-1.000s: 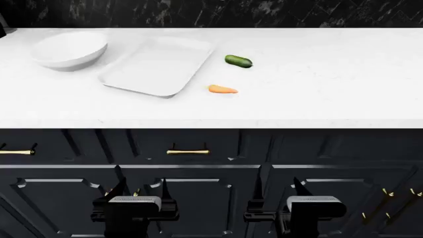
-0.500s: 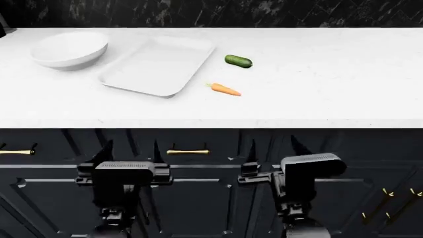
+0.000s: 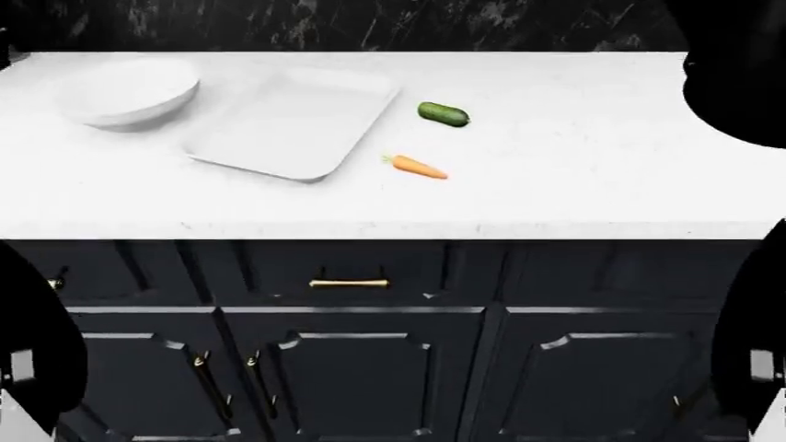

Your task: Place the two vegetables and bowl onto the tray for setting up a vegetable dip station.

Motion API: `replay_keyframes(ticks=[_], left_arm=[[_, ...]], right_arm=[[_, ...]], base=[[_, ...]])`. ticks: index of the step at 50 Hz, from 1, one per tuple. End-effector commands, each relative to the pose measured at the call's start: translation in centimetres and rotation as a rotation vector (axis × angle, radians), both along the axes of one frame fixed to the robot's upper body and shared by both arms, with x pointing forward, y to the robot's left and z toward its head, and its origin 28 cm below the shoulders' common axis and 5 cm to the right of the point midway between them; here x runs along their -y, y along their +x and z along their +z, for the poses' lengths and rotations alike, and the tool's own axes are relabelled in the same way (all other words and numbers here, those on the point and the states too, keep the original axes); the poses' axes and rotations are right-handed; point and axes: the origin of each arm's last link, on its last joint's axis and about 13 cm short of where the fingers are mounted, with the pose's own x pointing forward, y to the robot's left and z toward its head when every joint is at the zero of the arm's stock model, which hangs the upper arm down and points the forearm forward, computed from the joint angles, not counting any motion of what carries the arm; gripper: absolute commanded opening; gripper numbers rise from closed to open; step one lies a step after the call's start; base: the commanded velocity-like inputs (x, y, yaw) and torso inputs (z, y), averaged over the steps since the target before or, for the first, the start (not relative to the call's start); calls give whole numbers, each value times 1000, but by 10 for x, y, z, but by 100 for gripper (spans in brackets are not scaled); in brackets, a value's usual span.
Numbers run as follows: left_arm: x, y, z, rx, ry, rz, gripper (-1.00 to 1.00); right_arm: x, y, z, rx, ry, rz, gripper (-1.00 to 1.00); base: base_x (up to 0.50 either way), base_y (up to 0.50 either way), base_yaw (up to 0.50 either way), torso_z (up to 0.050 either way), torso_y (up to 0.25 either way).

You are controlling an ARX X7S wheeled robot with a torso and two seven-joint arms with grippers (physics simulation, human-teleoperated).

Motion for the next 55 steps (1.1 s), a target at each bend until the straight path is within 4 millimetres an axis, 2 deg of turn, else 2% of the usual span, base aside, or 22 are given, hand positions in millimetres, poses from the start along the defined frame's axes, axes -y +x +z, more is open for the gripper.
replay_keyframes(ticks=[1,13,38,45,54,55], left_arm=[[16,-44,17,-15,36,-154,100],[18,-43,15,-14,32,-157,100],[19,-43,16,-11,29,-156,100],[18,-41,15,-16,27,-152,100],[19,-41,14,-19,27,-155,100],[19,-40,15,-19,27,-154,100]], right_arm=[[3,-47,27,21,-121,144,100],[5,-51,26,13,-134,137,100],[4,-52,23,0,-161,181,100],[2,-51,20,-18,-186,181,100],[2,-50,20,-13,-191,186,100],[2,-48,18,-36,-224,143,100]], base=[[500,0,0,0,0],[500,49,0,0,0],[287,489,0,0,1],[39,20,0,0,1],[485,0,0,0,0],[293,0,0,0,0]])
